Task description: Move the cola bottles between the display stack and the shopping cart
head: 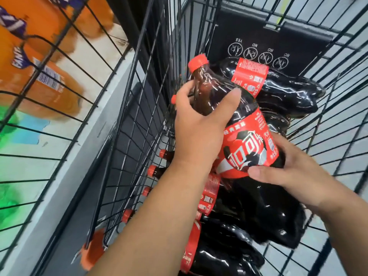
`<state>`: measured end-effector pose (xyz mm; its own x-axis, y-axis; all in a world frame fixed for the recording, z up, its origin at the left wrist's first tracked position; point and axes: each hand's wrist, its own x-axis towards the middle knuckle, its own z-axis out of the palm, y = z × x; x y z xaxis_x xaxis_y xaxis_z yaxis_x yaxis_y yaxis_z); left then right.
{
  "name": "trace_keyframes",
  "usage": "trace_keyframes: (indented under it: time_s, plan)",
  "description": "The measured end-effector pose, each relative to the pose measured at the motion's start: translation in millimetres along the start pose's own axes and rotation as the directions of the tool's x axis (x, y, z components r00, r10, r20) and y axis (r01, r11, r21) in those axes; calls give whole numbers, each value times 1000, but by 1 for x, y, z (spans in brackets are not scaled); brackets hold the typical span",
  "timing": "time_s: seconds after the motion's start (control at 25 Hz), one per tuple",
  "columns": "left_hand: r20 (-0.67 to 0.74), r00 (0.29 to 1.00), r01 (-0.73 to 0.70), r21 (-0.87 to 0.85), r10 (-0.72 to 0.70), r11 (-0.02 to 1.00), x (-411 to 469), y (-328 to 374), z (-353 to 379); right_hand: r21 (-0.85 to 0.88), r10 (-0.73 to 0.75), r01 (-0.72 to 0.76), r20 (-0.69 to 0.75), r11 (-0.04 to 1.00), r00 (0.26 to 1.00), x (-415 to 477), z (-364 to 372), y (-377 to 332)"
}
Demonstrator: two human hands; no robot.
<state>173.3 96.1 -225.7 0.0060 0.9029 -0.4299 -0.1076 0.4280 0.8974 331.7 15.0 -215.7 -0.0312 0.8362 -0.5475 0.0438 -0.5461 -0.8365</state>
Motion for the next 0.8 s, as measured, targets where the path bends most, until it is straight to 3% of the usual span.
trace_keyframes:
  time_s: [0.28, 0.48, 0.68, 0.8]
  plan:
    - [161, 987, -38, 58, 28, 998, -22, 23, -16, 258, -4, 23, -74, 966, 997, -32, 44, 3]
    - [241, 971, 6, 23, -11, 1000, -40, 44, -28, 312, 2, 35, -119, 950, 993, -56, 65, -15]
    - [170, 976, 144, -50, -133, 988, -86, 68, -36, 330, -9, 43, -103, 943, 995, -90, 80, -42]
    - [89, 988, 133, -101, -125, 986, -113, 86, -41, 311, -35, 56, -72, 949, 997, -110, 86, -55]
